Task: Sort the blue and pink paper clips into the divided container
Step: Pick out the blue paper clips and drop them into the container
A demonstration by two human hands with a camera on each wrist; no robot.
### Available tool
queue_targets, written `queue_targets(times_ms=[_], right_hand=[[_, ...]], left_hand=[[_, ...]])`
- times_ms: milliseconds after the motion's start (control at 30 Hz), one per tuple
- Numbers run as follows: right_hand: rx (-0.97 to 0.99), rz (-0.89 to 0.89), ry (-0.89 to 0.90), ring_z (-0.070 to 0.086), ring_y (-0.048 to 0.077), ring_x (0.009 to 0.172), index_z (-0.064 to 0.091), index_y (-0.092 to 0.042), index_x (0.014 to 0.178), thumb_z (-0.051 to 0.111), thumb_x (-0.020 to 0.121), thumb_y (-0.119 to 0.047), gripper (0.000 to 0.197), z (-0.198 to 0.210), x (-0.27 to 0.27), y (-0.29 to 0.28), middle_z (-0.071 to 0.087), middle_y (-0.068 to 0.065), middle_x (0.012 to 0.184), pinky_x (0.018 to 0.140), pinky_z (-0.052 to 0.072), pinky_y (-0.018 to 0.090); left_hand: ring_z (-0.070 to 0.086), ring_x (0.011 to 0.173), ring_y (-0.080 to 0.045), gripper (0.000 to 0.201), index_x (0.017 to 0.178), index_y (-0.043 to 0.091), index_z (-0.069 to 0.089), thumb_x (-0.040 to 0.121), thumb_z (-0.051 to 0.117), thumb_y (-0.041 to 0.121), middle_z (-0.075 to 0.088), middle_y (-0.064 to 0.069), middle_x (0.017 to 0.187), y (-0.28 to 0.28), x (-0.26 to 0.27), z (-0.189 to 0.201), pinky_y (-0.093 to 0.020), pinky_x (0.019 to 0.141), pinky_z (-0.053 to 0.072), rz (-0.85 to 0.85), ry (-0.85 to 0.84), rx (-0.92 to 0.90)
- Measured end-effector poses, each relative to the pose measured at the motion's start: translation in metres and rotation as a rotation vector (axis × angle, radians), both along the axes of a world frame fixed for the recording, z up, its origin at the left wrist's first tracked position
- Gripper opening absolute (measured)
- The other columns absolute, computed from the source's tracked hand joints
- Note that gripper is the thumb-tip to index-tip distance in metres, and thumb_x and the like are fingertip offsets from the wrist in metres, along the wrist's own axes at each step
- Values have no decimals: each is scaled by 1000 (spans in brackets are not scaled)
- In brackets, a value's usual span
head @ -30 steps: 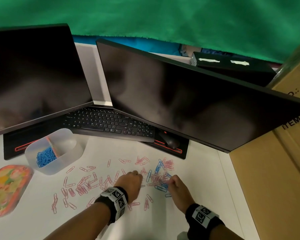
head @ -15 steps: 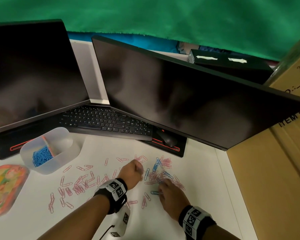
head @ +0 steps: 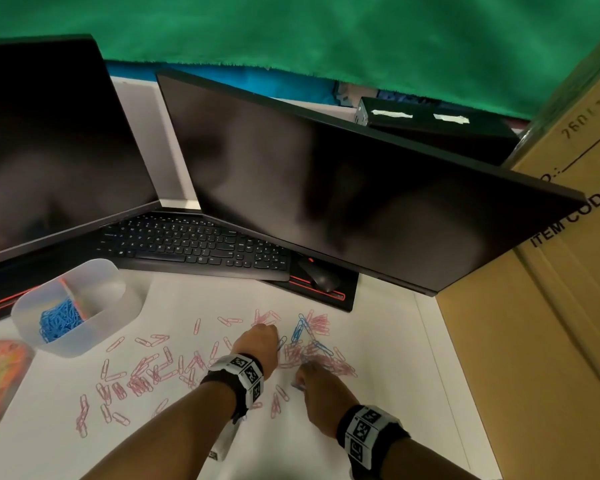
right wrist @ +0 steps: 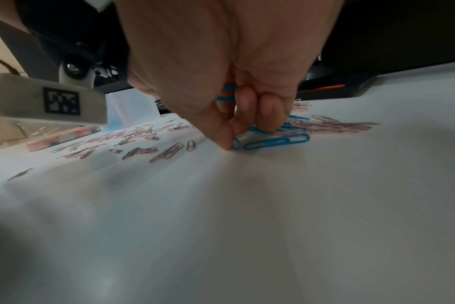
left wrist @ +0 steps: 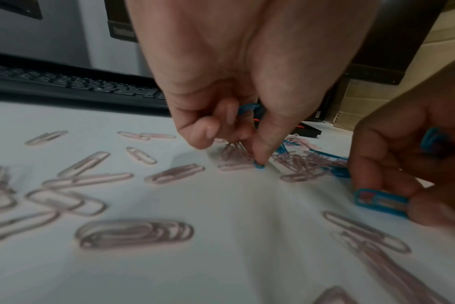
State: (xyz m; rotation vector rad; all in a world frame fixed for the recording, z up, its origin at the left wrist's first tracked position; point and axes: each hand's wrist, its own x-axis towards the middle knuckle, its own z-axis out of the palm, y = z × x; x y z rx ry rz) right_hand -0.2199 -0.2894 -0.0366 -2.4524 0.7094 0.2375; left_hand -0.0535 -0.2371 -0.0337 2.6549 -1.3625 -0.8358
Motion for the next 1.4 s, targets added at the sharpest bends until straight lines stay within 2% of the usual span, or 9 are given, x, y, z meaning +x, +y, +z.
queue_targets(times_ms=[133,433,633,767,833,900,1067,1267,1400], right_hand=[[76,-42,-60,55,13,93,52,-18,109,42,91,-13,21,-2,-10,-5,53,-2,110,86,45,21],[542,-507,-225,41,16,61,47,-14,71,43,98,-13,27,4,-43,-39,50,3,64,61,35,32],[672,-489,-199,43,14,54,55,-9,87,41,98,-8,18,9,-42,-39,54,5,64,51,36,22],[518,-398,-163,41,11,61,43,-25,68,39,90,-16,24,9,-41,-37,50,-6,65,58,35,21],[392,-292,-141,41,10,64,35,-25,71,42,95,-16,26,11,-42,-36,50,-8,70,57,35,20],[247,-125,-94,42,8,67,31,-24,75,44,90,-14,22,14,-43,-34,48,-7,77,58,37,21],[-79,291,-3,47,15,93,44,-20,99,43,87,-10,15,7,-40,-33,49,-1,104,88,44,27],[-170,391,86,57,27,85,54,-11,91,44,79,-1,19,-3,-31,-39,58,9,96,80,52,39],[-167,395,137,48,19,89,51,-11,100,41,86,-3,19,6,-23,-36,53,8,106,74,35,22]], left_hand=[[62,101,-26,25,113,12,56,90,49,16,59,-9,115,3,2,3,-32,84,53,-18,-12,34],[58,91,-22,16,103,13,55,90,46,15,60,-7,107,16,8,11,-28,79,49,44,91,-153],[59,71,-11,23,106,24,57,93,42,12,65,-2,93,22,13,11,-19,64,47,288,384,-344],[50,65,-8,27,101,16,64,93,41,5,65,1,98,23,21,21,-36,79,51,502,645,-359],[40,54,-7,26,87,10,65,89,42,-3,60,1,83,24,26,27,-41,64,50,615,832,-383],[34,50,-12,28,76,8,62,85,41,-8,52,-1,69,27,29,31,-25,43,34,701,958,-413],[30,49,-13,28,75,7,61,83,39,-9,42,0,56,34,31,37,-21,49,24,792,1037,-429],[33,49,-14,22,80,6,59,82,41,-6,44,-6,68,43,31,41,-23,50,29,830,1085,-467],[34,51,-16,16,79,7,59,66,50,5,44,-7,71,52,35,47,-23,49,31,880,1155,-531]])
